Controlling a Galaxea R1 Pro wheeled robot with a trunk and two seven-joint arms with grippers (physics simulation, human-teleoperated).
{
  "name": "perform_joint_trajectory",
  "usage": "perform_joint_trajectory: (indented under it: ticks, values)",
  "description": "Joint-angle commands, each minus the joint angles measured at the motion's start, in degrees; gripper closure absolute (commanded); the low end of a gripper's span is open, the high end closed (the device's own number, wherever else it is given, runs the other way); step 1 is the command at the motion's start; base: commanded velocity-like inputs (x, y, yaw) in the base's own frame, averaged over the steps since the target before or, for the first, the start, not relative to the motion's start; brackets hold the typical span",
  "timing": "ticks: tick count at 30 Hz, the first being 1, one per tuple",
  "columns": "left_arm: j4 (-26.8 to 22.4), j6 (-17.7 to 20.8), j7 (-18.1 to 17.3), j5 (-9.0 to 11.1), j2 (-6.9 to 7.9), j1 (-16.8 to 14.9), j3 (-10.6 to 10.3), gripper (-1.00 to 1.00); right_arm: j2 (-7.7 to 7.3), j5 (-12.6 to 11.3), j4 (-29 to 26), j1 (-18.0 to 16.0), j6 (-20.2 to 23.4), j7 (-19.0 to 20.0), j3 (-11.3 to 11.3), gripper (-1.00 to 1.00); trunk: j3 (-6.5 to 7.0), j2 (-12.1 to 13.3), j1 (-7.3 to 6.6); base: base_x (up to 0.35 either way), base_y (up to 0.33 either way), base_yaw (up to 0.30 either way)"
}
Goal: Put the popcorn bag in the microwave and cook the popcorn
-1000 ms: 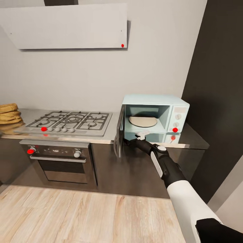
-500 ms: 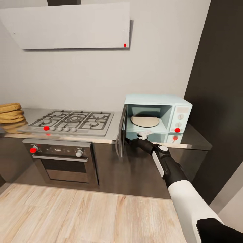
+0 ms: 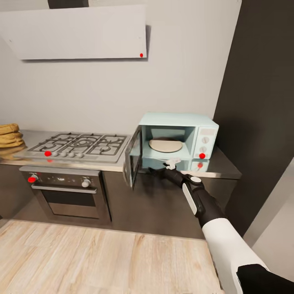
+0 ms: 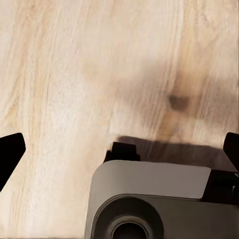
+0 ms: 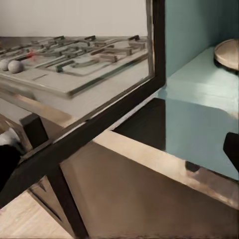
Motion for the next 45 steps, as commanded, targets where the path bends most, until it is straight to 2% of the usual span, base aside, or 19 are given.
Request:
perform_joint_trajectory:
  ticks: [1, 6, 9, 10, 12, 13, 14, 16, 18, 19, 20, 21, 24, 26, 27, 29, 34, 42, 45]
  values:
    - [0.0, -0.2, 0.0, 0.1, -0.01, 0.0, 0.1, -1.00, 0.00, -0.1, -0.1, 0.0, 0.4, 0.1, 0.0, -1.00, -0.06, 0.0, -0.01, -0.113, -0.301, 0.000]
    - [0.0, -0.2, 0.1, 0.2, -0.01, -0.1, 0.2, -1.00, -0.21, -0.1, -0.1, 0.1, 0.0, 0.2, -0.1, -1.00, -0.06, 0.0, -0.01, -0.151, -0.242, 0.000]
    - [0.0, -0.2, 0.1, 0.2, -0.01, 0.0, 0.2, -1.00, -0.38, -0.2, -0.6, 4.1, -0.6, 0.3, -0.3, -1.00, -0.06, 0.0, -0.01, -0.026, -0.031, 0.000]
    - [0.0, -0.2, 0.1, 0.2, -0.01, 0.0, 0.2, -1.00, -0.47, -0.2, -1.6, 6.4, -1.2, 0.5, -0.3, -1.00, -0.06, 0.0, -0.01, -0.007, -0.009, 0.000]
    - [0.0, -0.2, 0.0, 0.2, -0.01, -0.1, 0.2, -1.00, -0.54, -0.1, -3.2, 13.8, -4.1, 0.8, -0.1, -1.00, -0.06, 0.0, -0.01, -0.003, -0.004, 0.000]
    - [0.0, -0.2, 0.0, 0.2, -0.01, 0.0, 0.2, -1.00, -0.53, 0.1, -3.3, 18.8, -7.6, 0.7, 0.2, -1.00, -0.06, 0.0, -0.01, -0.001, -0.001, 0.000]
    - [0.0, -0.2, 0.0, 0.2, -0.01, 0.0, 0.2, -1.00, -0.55, 0.4, -3.2, 21.8, -10.2, 0.6, 0.5, -1.00, -0.06, 0.0, -0.01, 0.000, 0.000, 0.000]
    - [0.0, -0.2, 0.0, 0.2, -0.01, 0.0, 0.2, -1.00, -0.78, 4.6, -0.2, 30.6, -17.8, 0.1, 0.9, -1.00, -0.06, 0.0, -0.01, 0.000, 0.000, 0.000]
    - [0.0, -0.2, 0.0, 0.1, -0.01, 0.0, 0.2, -1.00, -1.07, 6.1, 3.9, 33.5, -21.3, 0.0, 0.9, -1.00, -0.06, 0.0, -0.01, 0.000, 0.000, 0.000]
    - [0.0, -0.2, 0.0, 0.1, -0.01, 0.0, 0.2, -1.00, -1.19, 6.7, 8.5, 34.5, -24.1, 0.0, 0.9, -1.00, -0.06, 0.0, -0.01, 0.000, 0.000, 0.000]
    - [0.0, -0.2, 0.0, 0.1, -0.01, 0.0, 0.2, -1.00, -1.24, 7.0, 12.0, 34.8, -26.2, 0.0, 1.0, -1.00, -0.06, 0.0, -0.01, 0.000, 0.000, 0.000]
    - [0.0, -0.2, 0.0, 0.1, -0.01, 0.0, 0.2, -1.00, -1.20, 7.3, 18.7, 34.8, -30.4, -0.2, 1.3, -1.00, -0.06, 0.0, -0.01, 0.000, 0.000, 0.000]
    - [0.0, -0.2, 0.0, 0.0, -0.02, -0.3, 0.0, -1.00, -1.12, 7.4, 24.2, 34.7, -34.4, -1.4, 1.4, -1.00, -0.06, 0.0, -0.01, 0.000, 0.000, 0.000]
    - [0.0, -0.1, 0.1, -0.1, -0.07, -0.4, -0.2, -1.00, -1.31, 7.3, 25.3, 34.8, -35.1, -2.5, 1.3, -1.00, -0.06, 0.0, -0.01, -0.003, 0.000, 0.000]
    - [-0.1, -0.1, 0.1, 0.0, -0.09, -0.7, -0.2, -1.00, -3.05, 7.1, 26.6, 35.1, -35.4, -3.2, 1.2, -1.00, -0.06, 0.0, -0.01, -0.116, 0.197, 0.000]
    - [-0.1, -0.1, 0.0, 0.0, -0.09, -0.8, -0.1, -1.00, -4.19, 6.8, 27.5, 35.2, -35.4, -3.5, 0.8, -1.00, -0.06, 0.0, -0.01, -0.164, 0.266, 0.000]
    - [-0.2, -0.1, 0.0, 0.0, 0.00, -2.6, 0.0, -1.00, -4.05, 7.5, 29.4, 35.1, -35.2, -9.8, 2.5, -1.00, -0.20, 0.0, -0.01, -0.162, 0.317, 0.143]
    - [-0.2, -0.1, 0.1, 0.1, -0.09, -3.0, 0.1, -1.00, -3.93, 7.5, 30.9, 35.1, -35.3, -10.7, 3.1, -1.00, -0.55, 0.0, -0.01, -0.122, 0.222, 0.207]
    - [-0.3, -0.1, 0.4, 0.1, -1.72, -3.2, 0.0, -1.00, -4.04, 7.4, 30.9, 35.0, -35.2, -10.8, 3.0, -1.00, -0.58, 0.0, -0.01, -0.003, 0.004, 0.012]
